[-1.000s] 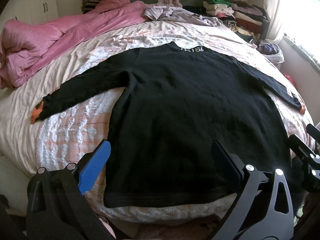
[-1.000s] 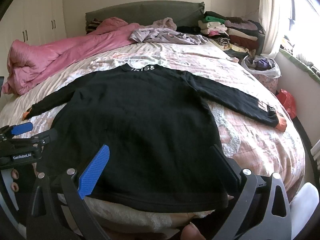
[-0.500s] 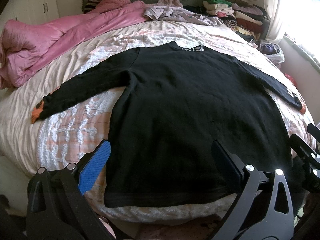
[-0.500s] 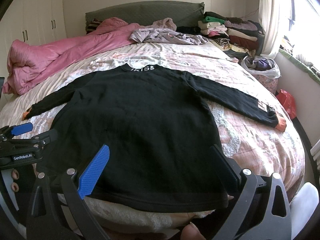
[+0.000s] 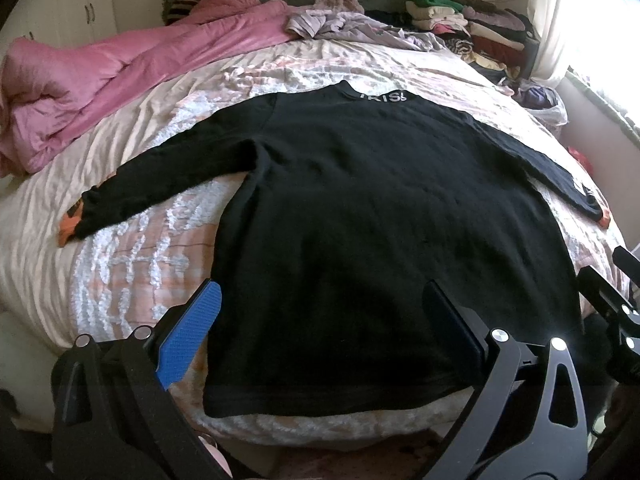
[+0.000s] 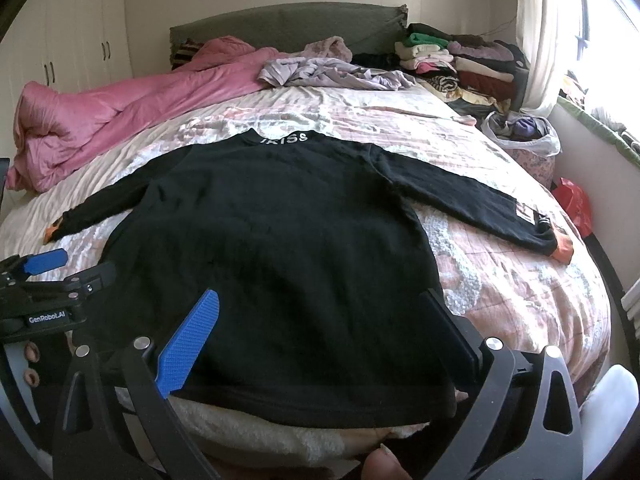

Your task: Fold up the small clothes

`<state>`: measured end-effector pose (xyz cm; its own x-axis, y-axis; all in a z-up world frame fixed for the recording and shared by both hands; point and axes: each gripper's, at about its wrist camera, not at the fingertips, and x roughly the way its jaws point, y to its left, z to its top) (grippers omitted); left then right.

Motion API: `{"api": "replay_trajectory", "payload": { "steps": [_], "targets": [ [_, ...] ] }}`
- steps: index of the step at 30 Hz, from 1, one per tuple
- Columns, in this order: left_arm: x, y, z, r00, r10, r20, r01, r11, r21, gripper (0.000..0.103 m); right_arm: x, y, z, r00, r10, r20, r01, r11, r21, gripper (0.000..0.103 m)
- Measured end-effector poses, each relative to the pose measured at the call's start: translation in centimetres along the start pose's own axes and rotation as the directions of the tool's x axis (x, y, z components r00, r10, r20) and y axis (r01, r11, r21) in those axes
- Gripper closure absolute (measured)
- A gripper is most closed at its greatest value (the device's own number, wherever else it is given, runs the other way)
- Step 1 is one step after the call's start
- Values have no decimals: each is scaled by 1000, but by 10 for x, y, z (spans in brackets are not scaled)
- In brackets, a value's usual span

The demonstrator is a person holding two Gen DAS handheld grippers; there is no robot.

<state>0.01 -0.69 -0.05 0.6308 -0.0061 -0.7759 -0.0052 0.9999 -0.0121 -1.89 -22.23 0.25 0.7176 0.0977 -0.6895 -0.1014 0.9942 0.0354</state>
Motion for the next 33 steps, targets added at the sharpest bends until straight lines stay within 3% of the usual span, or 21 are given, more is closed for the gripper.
{"api": "replay_trajectory", "payload": {
  "steps": [13, 33],
  "targets": [
    [14, 0, 5, 1000, 1, -6, -1, 1000, 6, 8, 7, -3, 6, 1000, 0, -10, 0, 1000, -4, 4],
    [47, -21, 53, 1000, -16, -22, 16, 1000, 20, 8, 57, -40, 69, 997, -81, -3, 81, 996, 44, 4]
  ]
}}
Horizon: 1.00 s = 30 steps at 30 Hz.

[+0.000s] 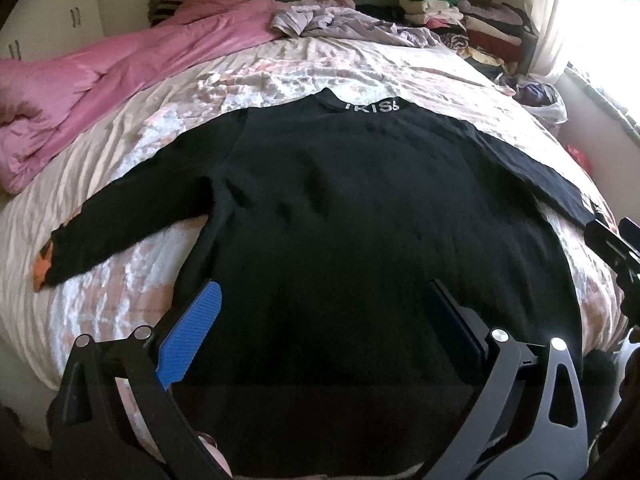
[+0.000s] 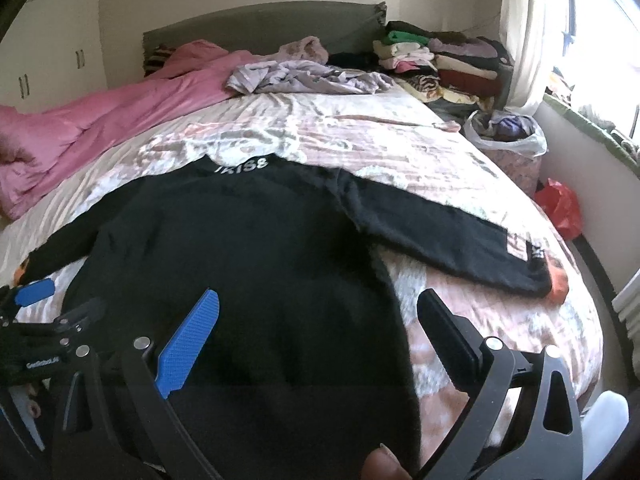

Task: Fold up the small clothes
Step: 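Move the right tool to the orange sleeve cuff and close on it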

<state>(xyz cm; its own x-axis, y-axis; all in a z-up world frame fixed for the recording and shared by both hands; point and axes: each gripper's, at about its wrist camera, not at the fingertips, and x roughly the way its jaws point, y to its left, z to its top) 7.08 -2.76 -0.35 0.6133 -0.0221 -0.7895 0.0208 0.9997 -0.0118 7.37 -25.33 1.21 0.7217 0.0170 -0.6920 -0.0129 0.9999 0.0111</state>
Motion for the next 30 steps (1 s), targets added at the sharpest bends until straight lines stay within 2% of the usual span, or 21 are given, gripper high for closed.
{"api": "replay_trajectory", "payload": {
  "steps": [19, 24, 30],
  "targets": [
    [38, 3, 68, 1000, 19, 11, -18, 999, -29, 8, 41, -31, 55, 999, -47, 0, 46, 995, 91, 4],
    [53, 5, 89, 1000, 25, 6, -25, 999, -45, 8, 56, -48, 72, 999, -32, -15, 34, 984, 174, 4],
    [72, 5, 114, 1000, 10, 6, -10, 998, -61, 8, 72, -77, 87, 995, -101, -7, 99, 959, 265, 4]
  ]
}}
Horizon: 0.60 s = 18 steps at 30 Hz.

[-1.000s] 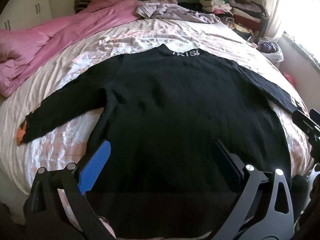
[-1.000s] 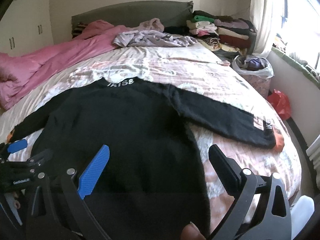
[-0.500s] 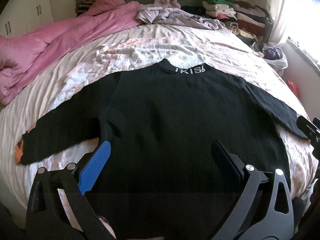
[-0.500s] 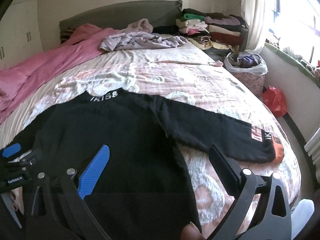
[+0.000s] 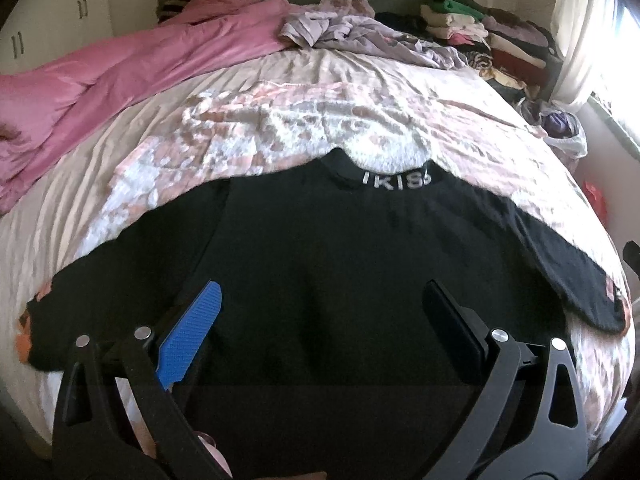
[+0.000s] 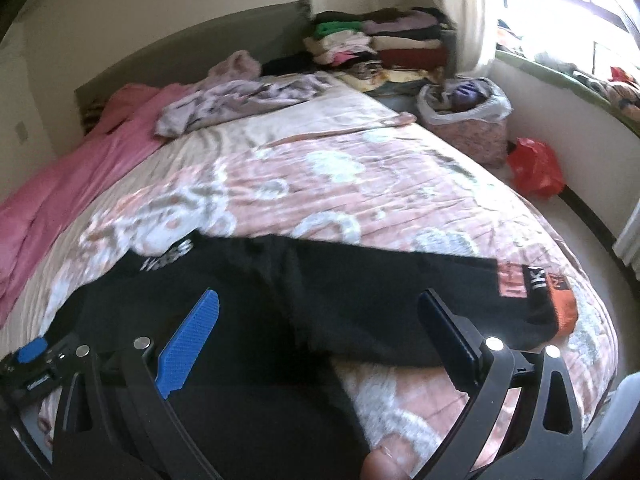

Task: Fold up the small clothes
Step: 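Move the right tool to the orange sleeve cuff and close on it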

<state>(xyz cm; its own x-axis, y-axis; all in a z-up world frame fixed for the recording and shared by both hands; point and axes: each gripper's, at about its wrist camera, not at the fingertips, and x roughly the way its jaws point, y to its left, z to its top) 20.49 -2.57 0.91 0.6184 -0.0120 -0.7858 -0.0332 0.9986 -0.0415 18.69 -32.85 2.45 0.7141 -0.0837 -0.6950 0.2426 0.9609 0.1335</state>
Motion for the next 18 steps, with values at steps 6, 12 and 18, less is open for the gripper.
{"api": "replay_trajectory", "payload": {
  "steps": [6, 12, 18],
  "targets": [
    [25, -4, 18, 1000, 4, -23, -4, 1000, 11, 8, 23, -37, 18, 998, -70, 11, 68, 993, 93, 4],
    [51, -6, 21, 998, -15, -69, 17, 999, 32, 8, 37, -79, 24, 989, -144, 14, 139, 971, 196, 4],
    [65, -9, 11, 997, -14, -70, 19, 997, 69, 8, 42, -123, 12, 962, -272, 0, 263, 930, 257, 4]
  ]
}}
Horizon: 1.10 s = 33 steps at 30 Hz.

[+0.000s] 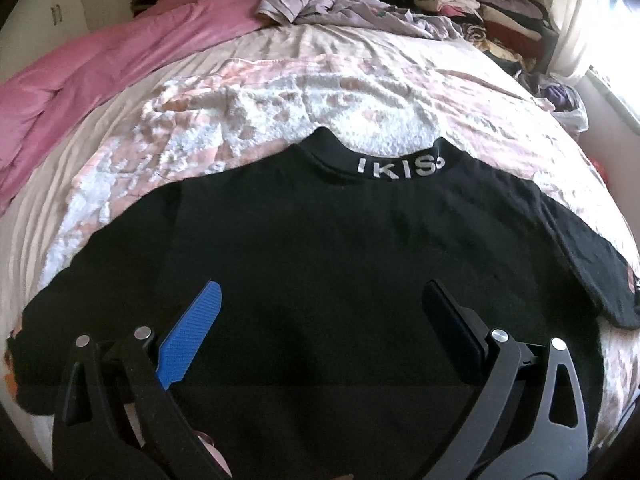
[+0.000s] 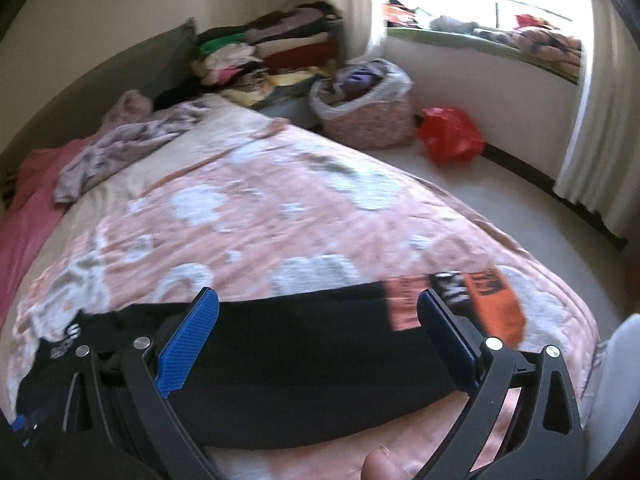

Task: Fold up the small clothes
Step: 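Move the right tool to the orange sleeve cuff and close on it, then lift the sleeve with the right tool and carry it across the shirt body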

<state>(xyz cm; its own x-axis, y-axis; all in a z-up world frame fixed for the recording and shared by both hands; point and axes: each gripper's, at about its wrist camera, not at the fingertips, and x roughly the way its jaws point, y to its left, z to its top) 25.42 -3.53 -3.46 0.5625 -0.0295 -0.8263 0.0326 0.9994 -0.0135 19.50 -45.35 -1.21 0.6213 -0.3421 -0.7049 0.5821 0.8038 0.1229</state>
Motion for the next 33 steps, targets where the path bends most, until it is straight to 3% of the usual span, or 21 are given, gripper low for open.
{"api": "replay_trajectory", "payload": {
  "steps": [10, 17, 23, 24, 26, 27, 28, 30, 33],
  "targets": [
    [17, -3, -9, 1000, -16, 4, 16, 1000, -24, 8, 15, -62, -7, 989, -149, -7, 149, 983, 109, 4],
    [22, -3, -9, 1000, -5, -1, 5, 1000, -19, 8, 40, -100, -14, 970, -229, -86, 240, 958, 160, 4],
    [23, 4, -10, 1000, -21, -2, 21, 998, -54, 8, 66, -118, -27, 965, -182, -186, 218, 957, 193, 5],
    [22, 4, -10, 1000, -25, -1, 25, 998, -55, 8, 70, -119, -31, 967, -149, -207, 193, 958, 210, 8],
    [20, 4, -12, 1000, -25, 1, 25, 998, -53, 8, 67, -114, -32, 967, -166, -195, 204, 960, 192, 36],
    [18, 4, -13, 1000, -26, 2, 26, 998, -53, 8, 66, -111, -30, 970, -155, -190, 190, 964, 187, 56],
    [17, 4, -13, 1000, -28, 3, 28, 998, -52, 8, 64, -108, -29, 975, -126, -185, 160, 970, 181, 67],
    [13, 5, -16, 999, -31, 7, 32, 998, -53, 8, 59, -98, -28, 982, -94, -166, 120, 981, 150, 75],
    [8, 5, -18, 999, -30, 15, 31, 998, -54, 8, 49, -81, -24, 991, -46, -123, 59, 993, 104, 78]
  ]
}}
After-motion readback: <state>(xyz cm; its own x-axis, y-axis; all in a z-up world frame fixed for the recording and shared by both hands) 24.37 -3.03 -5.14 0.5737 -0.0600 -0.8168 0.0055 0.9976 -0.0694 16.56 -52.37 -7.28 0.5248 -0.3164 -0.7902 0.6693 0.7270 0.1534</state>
